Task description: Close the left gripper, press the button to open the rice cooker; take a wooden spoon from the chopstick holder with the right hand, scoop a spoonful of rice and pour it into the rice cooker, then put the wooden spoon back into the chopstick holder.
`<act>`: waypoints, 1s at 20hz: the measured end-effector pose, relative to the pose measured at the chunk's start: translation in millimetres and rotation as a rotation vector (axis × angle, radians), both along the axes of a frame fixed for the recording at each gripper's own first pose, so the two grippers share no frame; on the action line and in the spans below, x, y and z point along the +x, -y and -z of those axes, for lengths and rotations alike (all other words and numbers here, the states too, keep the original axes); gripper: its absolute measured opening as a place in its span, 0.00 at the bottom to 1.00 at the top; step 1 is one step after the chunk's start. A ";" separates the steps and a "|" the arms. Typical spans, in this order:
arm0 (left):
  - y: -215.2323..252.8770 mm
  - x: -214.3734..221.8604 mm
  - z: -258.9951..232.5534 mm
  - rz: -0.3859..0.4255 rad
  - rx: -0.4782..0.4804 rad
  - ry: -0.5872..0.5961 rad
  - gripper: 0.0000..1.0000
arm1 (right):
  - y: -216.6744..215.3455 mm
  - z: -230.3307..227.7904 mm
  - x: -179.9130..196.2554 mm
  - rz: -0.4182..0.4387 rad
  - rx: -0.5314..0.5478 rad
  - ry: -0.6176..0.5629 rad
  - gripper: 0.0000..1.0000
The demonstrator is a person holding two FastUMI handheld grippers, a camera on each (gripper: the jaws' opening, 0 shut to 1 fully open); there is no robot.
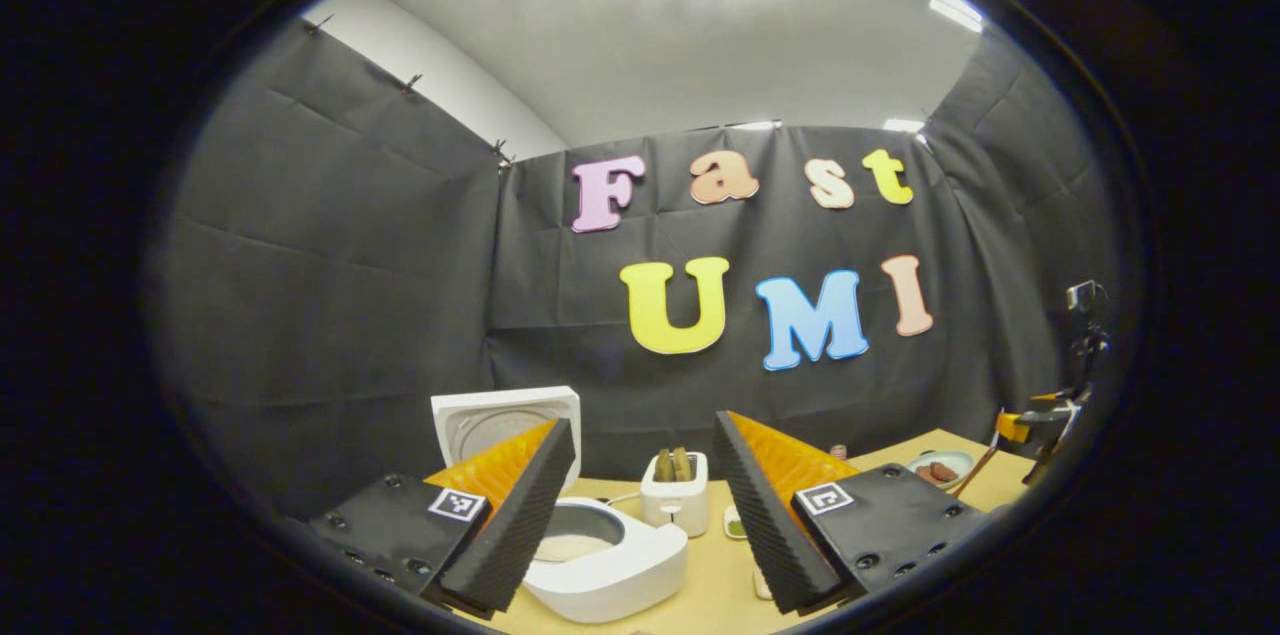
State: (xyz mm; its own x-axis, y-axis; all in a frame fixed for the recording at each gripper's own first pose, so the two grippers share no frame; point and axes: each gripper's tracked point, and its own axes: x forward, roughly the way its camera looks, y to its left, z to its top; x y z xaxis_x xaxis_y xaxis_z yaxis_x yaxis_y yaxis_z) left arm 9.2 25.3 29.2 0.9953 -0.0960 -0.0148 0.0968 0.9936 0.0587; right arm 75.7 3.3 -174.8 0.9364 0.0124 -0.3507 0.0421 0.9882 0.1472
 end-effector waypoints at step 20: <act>-30.5 -22.3 26.5 -0.065 0.069 -0.085 0.96 | -60.4 124.8 0.5 -0.083 0.300 -0.379 0.33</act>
State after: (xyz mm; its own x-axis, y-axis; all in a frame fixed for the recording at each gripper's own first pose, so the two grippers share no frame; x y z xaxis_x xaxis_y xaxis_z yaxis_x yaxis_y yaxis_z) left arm -13.1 55.9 2.7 0.9943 -0.0269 -0.1034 0.0395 0.9917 0.1220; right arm 76.2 63.8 -299.6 0.7351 0.2346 -0.6361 0.0702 0.9069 0.4155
